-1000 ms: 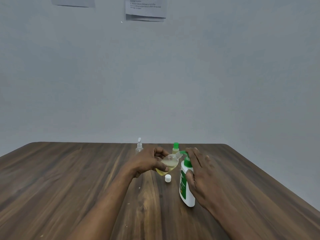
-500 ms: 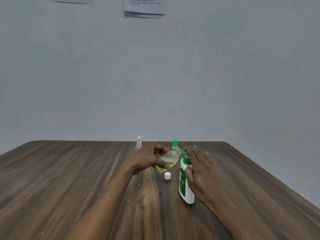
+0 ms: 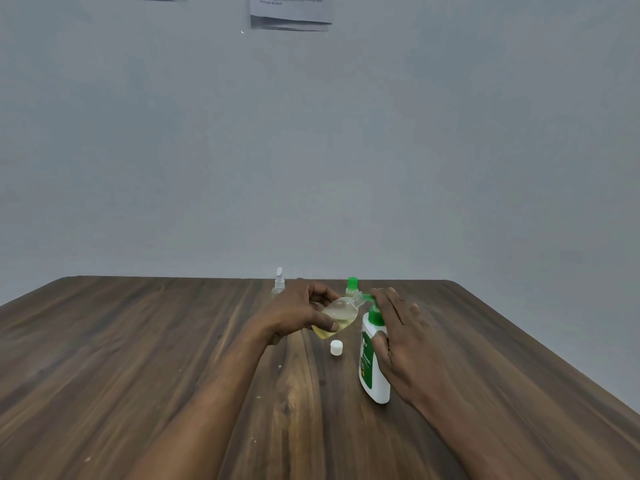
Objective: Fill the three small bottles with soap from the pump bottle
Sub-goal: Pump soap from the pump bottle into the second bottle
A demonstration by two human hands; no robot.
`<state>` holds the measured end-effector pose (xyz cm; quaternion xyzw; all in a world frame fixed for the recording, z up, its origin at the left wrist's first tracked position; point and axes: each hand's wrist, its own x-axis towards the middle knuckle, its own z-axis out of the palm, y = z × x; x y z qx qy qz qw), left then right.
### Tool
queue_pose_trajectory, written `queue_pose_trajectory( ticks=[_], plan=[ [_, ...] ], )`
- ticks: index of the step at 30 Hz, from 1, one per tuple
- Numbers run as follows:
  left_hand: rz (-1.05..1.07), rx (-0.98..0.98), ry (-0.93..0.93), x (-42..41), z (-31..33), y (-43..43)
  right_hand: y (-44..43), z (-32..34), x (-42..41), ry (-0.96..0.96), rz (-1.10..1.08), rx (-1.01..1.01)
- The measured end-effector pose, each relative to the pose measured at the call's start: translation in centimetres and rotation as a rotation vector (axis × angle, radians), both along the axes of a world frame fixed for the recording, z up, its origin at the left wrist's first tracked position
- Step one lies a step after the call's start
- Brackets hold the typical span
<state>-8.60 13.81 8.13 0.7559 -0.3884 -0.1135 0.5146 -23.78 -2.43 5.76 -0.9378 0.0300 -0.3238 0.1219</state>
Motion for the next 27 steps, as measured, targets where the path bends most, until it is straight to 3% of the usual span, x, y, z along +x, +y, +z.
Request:
queue_pose_trajectory(
  ticks=[27],
  plan=[
    [-0.016, -0.005, 0.025, -0.04, -0.12, -0.45, 0.16, 0.20, -0.40, 0.016, -0.045, -0.048]
  ],
)
